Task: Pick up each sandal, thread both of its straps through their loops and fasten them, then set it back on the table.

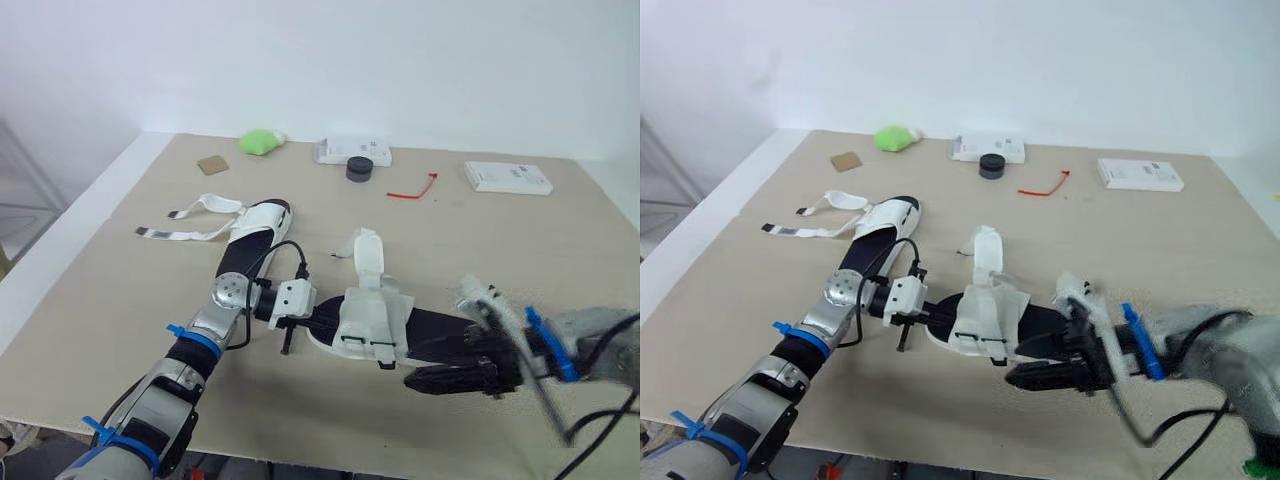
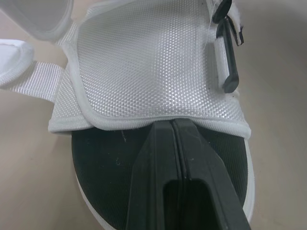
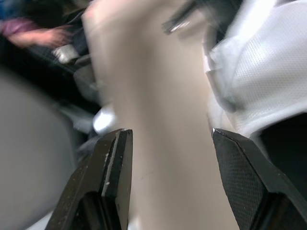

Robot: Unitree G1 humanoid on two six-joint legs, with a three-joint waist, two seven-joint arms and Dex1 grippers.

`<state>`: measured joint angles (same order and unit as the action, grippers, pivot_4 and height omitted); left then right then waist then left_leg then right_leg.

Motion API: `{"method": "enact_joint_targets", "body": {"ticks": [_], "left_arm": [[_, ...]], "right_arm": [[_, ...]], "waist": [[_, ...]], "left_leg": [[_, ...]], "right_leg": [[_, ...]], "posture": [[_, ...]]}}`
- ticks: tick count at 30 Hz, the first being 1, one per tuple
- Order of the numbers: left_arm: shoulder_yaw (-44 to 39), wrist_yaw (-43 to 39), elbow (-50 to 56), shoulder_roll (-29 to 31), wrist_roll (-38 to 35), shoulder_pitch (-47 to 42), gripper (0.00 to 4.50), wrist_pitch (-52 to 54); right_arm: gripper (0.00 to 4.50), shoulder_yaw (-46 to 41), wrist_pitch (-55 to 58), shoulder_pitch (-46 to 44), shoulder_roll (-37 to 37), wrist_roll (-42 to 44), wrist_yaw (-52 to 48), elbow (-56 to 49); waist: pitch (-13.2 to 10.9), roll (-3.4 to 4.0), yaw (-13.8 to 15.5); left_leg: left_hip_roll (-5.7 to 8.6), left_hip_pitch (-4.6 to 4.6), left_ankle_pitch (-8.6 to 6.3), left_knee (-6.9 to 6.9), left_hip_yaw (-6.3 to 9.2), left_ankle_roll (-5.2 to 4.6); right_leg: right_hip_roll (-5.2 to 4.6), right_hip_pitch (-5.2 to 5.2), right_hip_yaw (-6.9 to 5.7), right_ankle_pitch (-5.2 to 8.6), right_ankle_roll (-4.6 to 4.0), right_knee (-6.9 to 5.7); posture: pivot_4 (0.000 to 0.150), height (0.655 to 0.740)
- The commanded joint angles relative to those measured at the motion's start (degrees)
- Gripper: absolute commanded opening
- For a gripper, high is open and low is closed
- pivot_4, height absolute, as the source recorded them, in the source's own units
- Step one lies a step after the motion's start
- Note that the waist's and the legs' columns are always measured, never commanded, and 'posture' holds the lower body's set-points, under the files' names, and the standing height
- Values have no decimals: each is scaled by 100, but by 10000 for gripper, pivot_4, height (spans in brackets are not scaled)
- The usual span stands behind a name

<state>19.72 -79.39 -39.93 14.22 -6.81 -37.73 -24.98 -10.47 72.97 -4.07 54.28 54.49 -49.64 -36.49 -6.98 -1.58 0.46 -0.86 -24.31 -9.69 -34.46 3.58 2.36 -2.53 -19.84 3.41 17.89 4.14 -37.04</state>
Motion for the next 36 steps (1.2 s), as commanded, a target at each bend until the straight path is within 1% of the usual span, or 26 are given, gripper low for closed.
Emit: {"method": "enact_joint_targets", "body": {"ticks": [1,3,4,5,9,14,20,23,24,26,27,31,33,36], "left_arm": [[523,-93,-687,152,718,355,0,232],[538,-118,-680,153,717,348,0,227],[550,-131,-680,156,724,341,0,216],[559,-137,-681,159,729,337,0,207],[589,-134,-698,169,751,318,0,168],[655,-121,-682,171,836,270,0,57],[636,-110,-715,154,847,263,0,32],[621,-92,-758,162,846,269,0,33],[620,-89,-759,166,844,279,0,35],[619,-84,-765,166,844,282,0,37],[620,-83,-768,165,844,281,0,37],[617,-72,-765,163,844,297,0,50],[617,-69,-767,160,843,299,0,55],[615,-60,-791,146,846,279,0,57]], "right_arm": [[28690,-49,-316,11,-120,-239,492,-252],[28690,165,-441,-42,-333,-457,857,-254],[28690,250,-499,-47,-371,-567,963,-258],[28690,289,-526,-45,-378,-621,1005,-263],[28690,336,-582,-18,-397,-663,1082,-262],[28690,315,-284,-88,-646,-282,1179,-136],[28690,329,-194,-127,-684,-152,1232,-150],[20409,396,-116,-298,-819,-28,1286,-68],[16259,417,-93,-334,-831,-6,1293,-56],[4951,450,-62,-377,-817,4,1293,-34],[325,460,-54,-390,-810,12,1297,-26],[325,512,-67,-393,-728,39,1225,-60],[325,437,14,-367,-667,228,1116,-115],[325,242,-17,-207,-372,638,716,-383]], "waist": [[-5,19,-5],[-4,19,-8],[-6,15,-12],[-7,14,-17],[-5,13,-24],[-5,12,-25],[-8,18,-21],[-10,16,-22],[-10,16,-22],[-8,20,-20],[-8,19,-16],[-8,19,-13],[-9,19,-13],[-10,21,-4]], "left_leg": [[4,0,0,-3,-12,0],[9,7,1,-4,-24,-1],[3,9,1,-4,-22,-2],[-4,10,2,-4,-19,-3],[-32,30,2,-4,-22,-3],[-65,38,2,-3,-33,-3],[-61,29,2,-2,-38,-3],[-62,28,2,-3,-39,-3],[-62,28,2,-3,-38,-3],[-63,28,2,-2,-38,-3],[-62,28,2,-1,-37,-3],[-61,22,2,0,-35,-3],[-60,22,2,-1,-34,-3],[-60,17,2,0,-32,-3]], "right_leg": [[-9,-2,9,-4,8,0],[-15,-1,18,-7,12,0],[-9,-1,16,-3,1,0],[-1,-1,14,4,-15,0],[13,6,10,-7,-34,0],[18,6,9,-12,-44,0],[14,2,9,-9,-50,0],[14,-1,10,-10,-49,0],[14,-1,10,-10,-49,0],[14,-2,9,-9,-49,0],[12,-2,9,-9,-50,0],[12,-3,8,-5,-53,1],[11,-3,7,-5,-53,1],[6,-3,3,-3,-52,1]], "posture": [[1500,7400],[1500,7400],[1500,7400],[1500,7400],[1500,7400],[1500,7400],[1500,7400],[1500,7400],[1500,7400],[1500,7400],[1500,7400],[1500,7400],[1500,7400],[1500,7400]]}}
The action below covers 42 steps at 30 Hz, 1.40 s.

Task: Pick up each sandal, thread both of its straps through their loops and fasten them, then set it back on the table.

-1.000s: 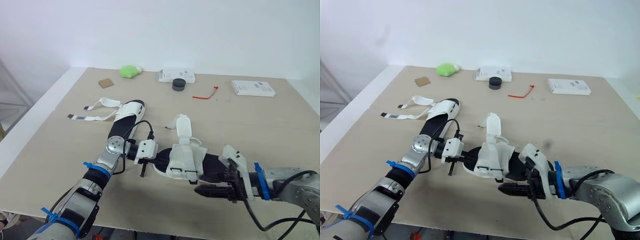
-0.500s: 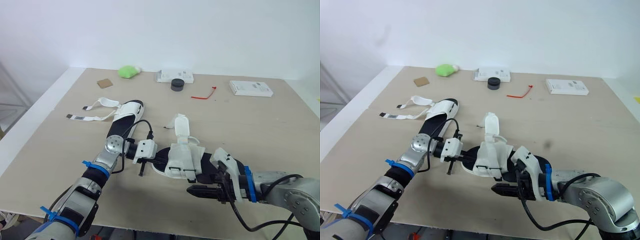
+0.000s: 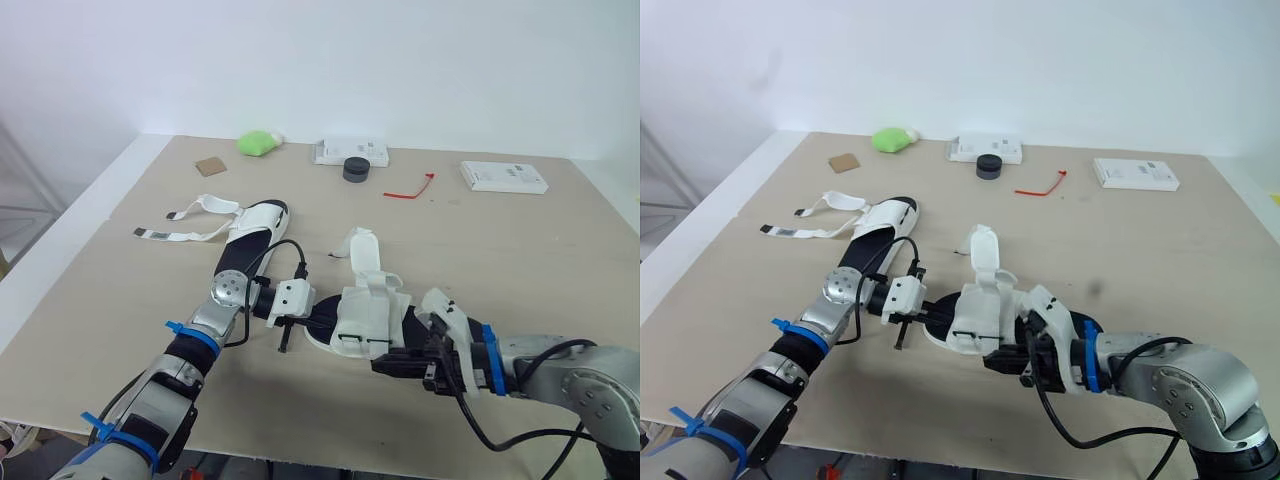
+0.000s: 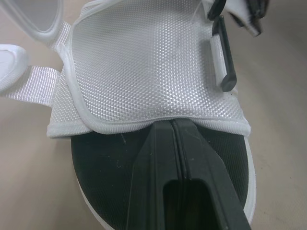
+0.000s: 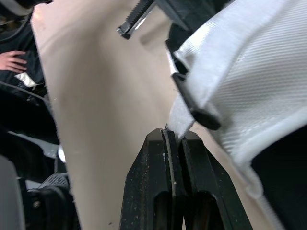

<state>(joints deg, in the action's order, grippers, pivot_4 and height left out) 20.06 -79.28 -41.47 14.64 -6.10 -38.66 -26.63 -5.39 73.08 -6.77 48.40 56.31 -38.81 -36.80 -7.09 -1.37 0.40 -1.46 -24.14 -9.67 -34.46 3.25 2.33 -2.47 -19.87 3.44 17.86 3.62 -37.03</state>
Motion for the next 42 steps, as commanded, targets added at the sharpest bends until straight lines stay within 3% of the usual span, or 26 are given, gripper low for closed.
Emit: {"method": "enact_joint_targets", "body": {"ticks": [1,8,14,20,24,31,42], "left_arm": [[579,-68,-651,97,778,362,0,221],[578,-59,-710,65,784,318,0,209],[589,-45,-762,53,789,300,0,196],[585,-34,-753,41,775,299,0,215],[579,-17,-722,53,763,353,0,216],[584,-23,-698,67,759,375,0,223],[604,-83,-685,85,763,386,0,210]], "right_arm": [[325,-351,-36,79,316,636,-471,-411],[325,-815,-220,-125,574,1686,-616,-386],[325,-760,-422,-1124,248,2944,532,545],[325,-304,-362,-1640,-260,3260,2152,1556],[325,-114,-361,-1451,-634,3551,3384,2383],[325,-300,-691,-1178,-895,4292,4593,3162],[325,-571,-1211,-1006,-852,5291,5003,3234]], "waist": [[0,-1,4],[-7,-10,4],[-13,-17,5],[-14,-13,10],[-15,-20,9],[-13,-18,6],[-11,-14,8]], "left_leg": [[2,-2,0,0,-1,0],[20,-8,0,2,-1,1],[16,-11,1,2,-1,-1],[18,-19,8,3,-6,-12],[18,-20,11,2,-5,-17],[18,-20,15,3,-3,-29],[21,-22,14,5,-3,-35]], "right_leg": [[-3,0,-1,3,0,0],[-24,0,-8,9,8,3],[-41,1,-23,9,9,3],[-50,-1,-22,8,6,4],[-52,0,-22,4,0,4],[-58,1,-27,2,-3,4],[-63,3,-29,5,0,6]], "posture": [[1500,7400],[1500,7400],[1500,7400],[1500,7400],[1500,7400],[1500,7400],[1500,7400]]}}
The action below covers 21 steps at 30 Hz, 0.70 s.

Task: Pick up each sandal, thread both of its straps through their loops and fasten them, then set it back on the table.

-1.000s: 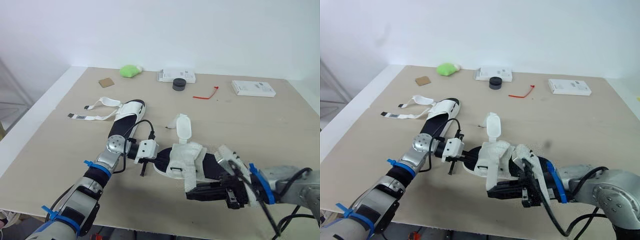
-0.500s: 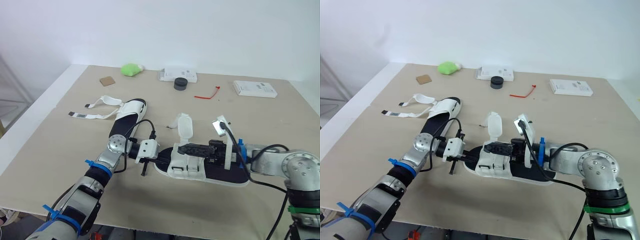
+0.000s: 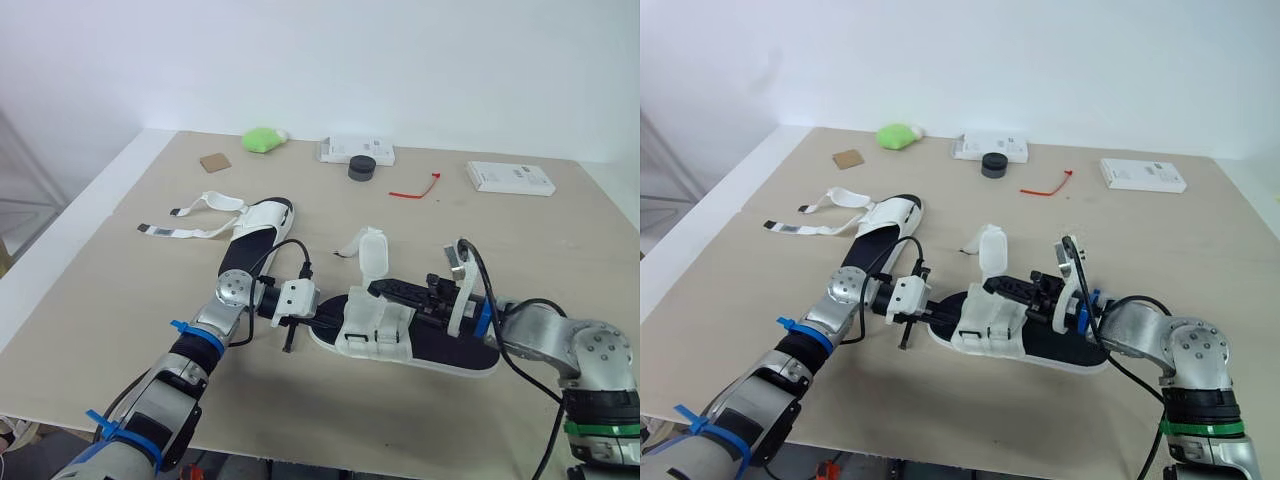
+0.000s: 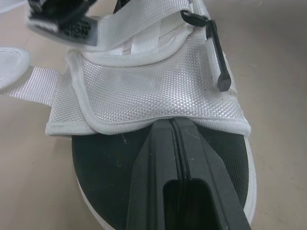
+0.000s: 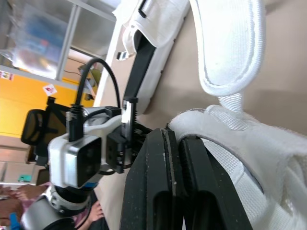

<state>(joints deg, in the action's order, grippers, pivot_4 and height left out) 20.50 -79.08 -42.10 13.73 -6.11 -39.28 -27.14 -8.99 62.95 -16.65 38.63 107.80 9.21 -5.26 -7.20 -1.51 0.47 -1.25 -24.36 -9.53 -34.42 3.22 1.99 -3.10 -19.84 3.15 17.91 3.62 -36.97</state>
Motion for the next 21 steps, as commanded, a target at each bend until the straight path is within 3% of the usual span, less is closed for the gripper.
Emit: {"method": "enact_joint_targets", "body": {"ticks": [1,8,11,12,13,18,21], "left_arm": [[563,-103,-622,173,767,443,0,264],[565,-104,-605,181,771,454,0,266],[563,-108,-590,189,769,461,0,276],[563,-109,-587,190,769,462,0,280],[564,-111,-584,191,769,462,0,284],[570,-106,-579,190,776,466,0,280],[567,-103,-575,188,775,465,0,286]], "right_arm": [[325,-173,-213,-8,130,137,256,119],[325,-212,-655,215,-130,-757,461,-98],[11393,-318,-815,265,-256,-714,470,-117],[17571,-344,-833,264,-268,-691,438,-140],[19088,-380,-873,253,-291,-678,428,-165],[42472,-658,-1158,196,-465,-275,612,-166],[42472,-642,-1075,181,-413,-225,560,-241]], "waist": [[0,0,0],[0,0,0],[2,2,-1],[2,2,-2],[1,2,-2],[-1,12,-3],[-6,26,-3]], "left_leg": [[0,0,0,0,0,0],[-1,-4,-1,4,6,0],[-2,-6,-1,6,6,-1],[-3,-7,-1,6,5,-1],[-3,-7,-1,6,5,-1],[-7,-7,-1,12,5,-1],[-7,-16,-1,12,1,-1]], "right_leg": [[-2,0,0,0,0,0],[-26,-2,4,3,-6,4],[-29,-2,3,5,-8,5],[-30,-2,4,5,-8,5],[-30,-2,4,4,-8,5],[-30,-6,5,5,-11,7],[-31,-11,3,5,-13,8]], "posture": [[1500,7400],[1500,7400],[1500,7400],[1500,7400],[1500,7400],[1500,7400],[1500,7400]]}}
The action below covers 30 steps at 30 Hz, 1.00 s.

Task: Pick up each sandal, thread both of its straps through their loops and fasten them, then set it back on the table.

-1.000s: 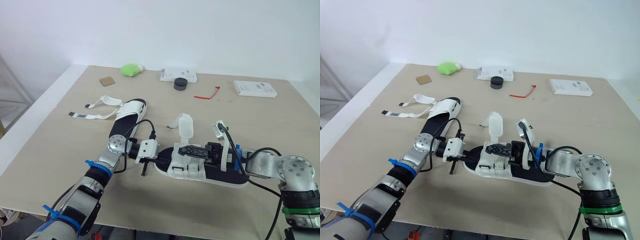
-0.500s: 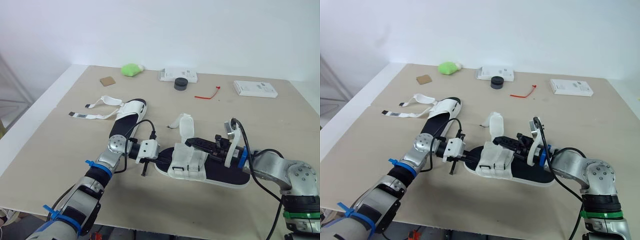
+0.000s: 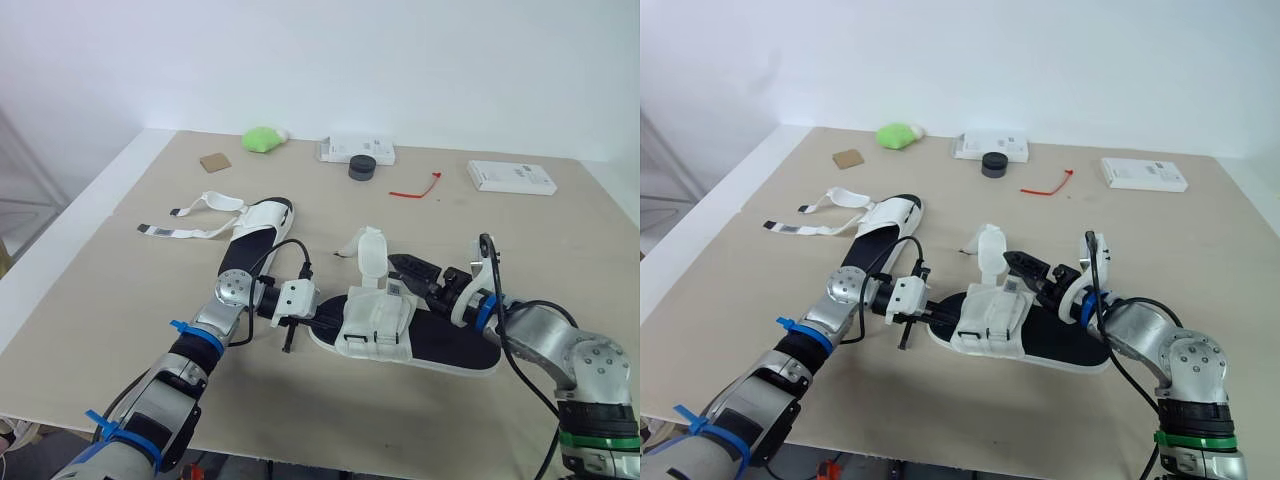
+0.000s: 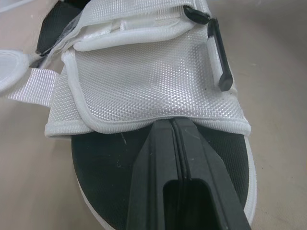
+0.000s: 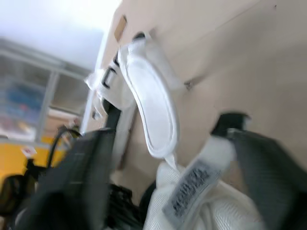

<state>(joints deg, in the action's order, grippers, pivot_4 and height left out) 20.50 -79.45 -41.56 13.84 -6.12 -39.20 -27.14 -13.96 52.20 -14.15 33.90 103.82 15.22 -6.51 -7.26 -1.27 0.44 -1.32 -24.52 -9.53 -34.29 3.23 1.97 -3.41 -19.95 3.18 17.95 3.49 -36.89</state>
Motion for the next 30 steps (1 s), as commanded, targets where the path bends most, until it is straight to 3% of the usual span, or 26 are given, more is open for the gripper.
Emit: {"method": "enact_joint_targets", "body": {"ticks": [1,7,10,13,20,24,30], "left_arm": [[566,-67,-630,177,776,457,0,287],[559,-73,-660,169,774,425,0,294],[579,-92,-709,168,793,390,0,261],[584,-101,-740,158,793,358,0,252],[553,-83,-663,163,776,351,0,268],[531,-6,-605,196,764,392,0,300],[515,82,-487,257,749,512,0,350]], "right_arm": [[42472,-119,51,-73,99,147,-64,-132],[42472,-225,340,-565,539,83,-477,218],[42472,-1,959,-1664,1168,-462,-1143,1372],[42472,625,1390,-2774,1521,-1770,-1953,2504],[42472,1457,2048,-4475,1239,-3657,-3944,4293],[42472,1810,2421,-4962,1099,-4402,-4983,4665],[42472,2210,2937,-4985,1026,-5010,-6301,4282]], "waist": [[-1,3,0],[-18,25,-4],[-44,64,-17],[-42,65,-16],[-38,73,-1],[-41,75,-1],[-42,78,-2]], "left_leg": [[0,-1,0,0,-1,0],[1,-5,1,-1,-4,-3],[4,-4,7,-3,-22,-12],[2,-5,12,-1,-51,-24],[4,-29,9,11,-69,-42],[14,-38,11,9,-74,-45],[15,-44,11,8,-66,-45]], "right_leg": [[0,-1,0,-1,-2,0],[0,-4,-1,-1,-1,1],[1,-12,0,-2,-3,2],[10,-23,3,-4,-6,2],[11,-39,1,-22,-33,4],[14,-46,-2,-27,-19,4],[16,-46,-14,-27,-16,4]], "posture": [[1500,7400],[1500,7400],[1500,7400],[1500,7400],[1500,7400],[1500,7400],[1500,7400]]}}
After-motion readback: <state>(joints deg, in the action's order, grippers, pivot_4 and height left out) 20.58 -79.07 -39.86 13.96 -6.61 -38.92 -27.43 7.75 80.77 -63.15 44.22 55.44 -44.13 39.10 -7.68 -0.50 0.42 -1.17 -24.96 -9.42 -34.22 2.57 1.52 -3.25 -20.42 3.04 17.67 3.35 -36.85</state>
